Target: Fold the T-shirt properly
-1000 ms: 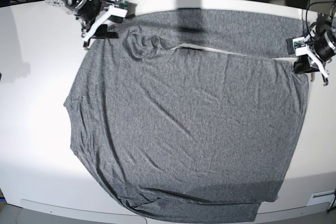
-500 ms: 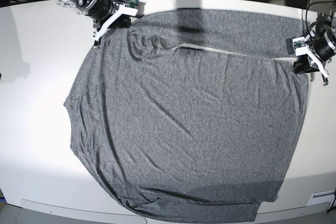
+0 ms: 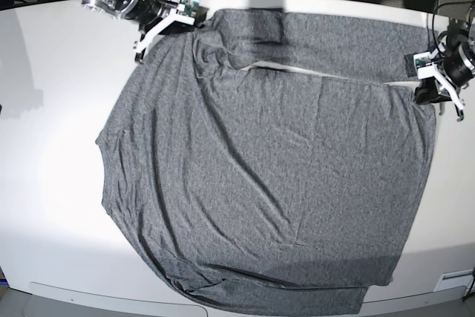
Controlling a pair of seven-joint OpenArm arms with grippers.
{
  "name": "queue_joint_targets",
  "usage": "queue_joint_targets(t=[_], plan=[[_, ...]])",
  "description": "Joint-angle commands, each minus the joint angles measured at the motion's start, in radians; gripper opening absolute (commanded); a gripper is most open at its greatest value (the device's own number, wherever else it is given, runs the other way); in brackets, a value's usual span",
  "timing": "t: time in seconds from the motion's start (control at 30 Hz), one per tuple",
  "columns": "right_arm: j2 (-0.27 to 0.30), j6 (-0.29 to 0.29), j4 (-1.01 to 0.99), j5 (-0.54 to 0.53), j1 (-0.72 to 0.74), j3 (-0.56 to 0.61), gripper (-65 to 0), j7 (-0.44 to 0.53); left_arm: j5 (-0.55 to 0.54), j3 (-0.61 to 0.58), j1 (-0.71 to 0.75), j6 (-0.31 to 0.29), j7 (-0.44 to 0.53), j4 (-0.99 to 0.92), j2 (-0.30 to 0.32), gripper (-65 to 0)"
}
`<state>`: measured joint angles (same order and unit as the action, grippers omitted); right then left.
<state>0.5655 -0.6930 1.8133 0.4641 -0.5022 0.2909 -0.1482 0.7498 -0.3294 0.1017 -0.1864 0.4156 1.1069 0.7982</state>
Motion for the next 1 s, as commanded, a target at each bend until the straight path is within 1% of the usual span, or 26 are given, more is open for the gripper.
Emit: queue_joint_targets(t=[0.0, 0.1, 0.2, 0.23, 0.3, 0.4, 0.47, 0.5, 0.6, 0.7, 0.8, 0.9, 0.97], plan=[[0.01, -0.005, 0.01, -0.004, -0.005, -0.003, -65.0, -0.019, 0.0, 0.002, -0.005, -0.008, -0.002, 0.005, 0.027, -65.0], [0.01, -0.005, 0.01, -0.005, -0.005, -0.003, -65.0, -0.05, 0.0, 0.002, -0.005, -0.007, -0.002, 0.005, 0.039, -65.0], [0.01, -0.005, 0.011, -0.008, -0.005, -0.002, -65.0, -0.055, 0.0, 0.002, -0.005, 0.002, -0.002, 0.005, 0.049, -65.0], [0.01, -0.005, 0.013, -0.029, -0.005, -0.003, -65.0, -0.058, 0.0, 0.002, -0.005, 0.009, -0.002, 0.006, 0.052, -65.0], [0.01, -0.004, 0.014, -0.104, -0.005, -0.003, -65.0, -0.085, 0.0, 0.002, -0.005, 0.034, -0.002, 0.006, 0.059, -65.0], [0.008, 0.082, 0.018, -0.214, -0.005, -0.002, -65.0, -0.157, 0.0, 0.002, -0.005, 0.076, -0.002, 0.006, 0.068, -65.0], [0.008, 0.129, 0.035, -0.244, -0.005, -0.002, -65.0, -0.217, 0.0, 0.002, -0.005, 0.098, -0.002, 0.006, 0.07, -65.0], [0.008, 0.141, 0.048, -0.245, -0.005, -0.002, -65.0, -0.235, 0.0, 0.002, -0.006, 0.098, -0.002, 0.006, 0.069, -65.0], [0.008, 0.162, 0.098, -0.251, -0.005, -0.002, -65.0, -0.239, 0.0, 0.002, -0.008, 0.098, -0.002, 0.006, 0.07, -65.0], [0.007, 0.209, 0.154, -0.286, -0.004, -0.003, -65.0, -0.251, 0.0, 0.002, -0.008, 0.098, -0.002, 0.006, 0.07, -65.0], [0.006, 0.228, 0.188, -0.285, 0.01, -0.003, -65.0, -0.285, 0.001, 0.002, -0.01, 0.112, -0.002, 0.006, 0.069, -65.0], [-0.017, 0.243, 0.19, -0.285, 0.033, -0.003, -65.0, -0.301, 0.0, 0.002, -0.02, 0.145, -0.002, 0.007, 0.07, -65.0], [-0.043, 0.25, 0.19, -0.285, 0.046, -0.003, -65.0, -0.306, 0.0, 0.002, -0.035, 0.146, -0.002, 0.01, 0.069, -65.0]])
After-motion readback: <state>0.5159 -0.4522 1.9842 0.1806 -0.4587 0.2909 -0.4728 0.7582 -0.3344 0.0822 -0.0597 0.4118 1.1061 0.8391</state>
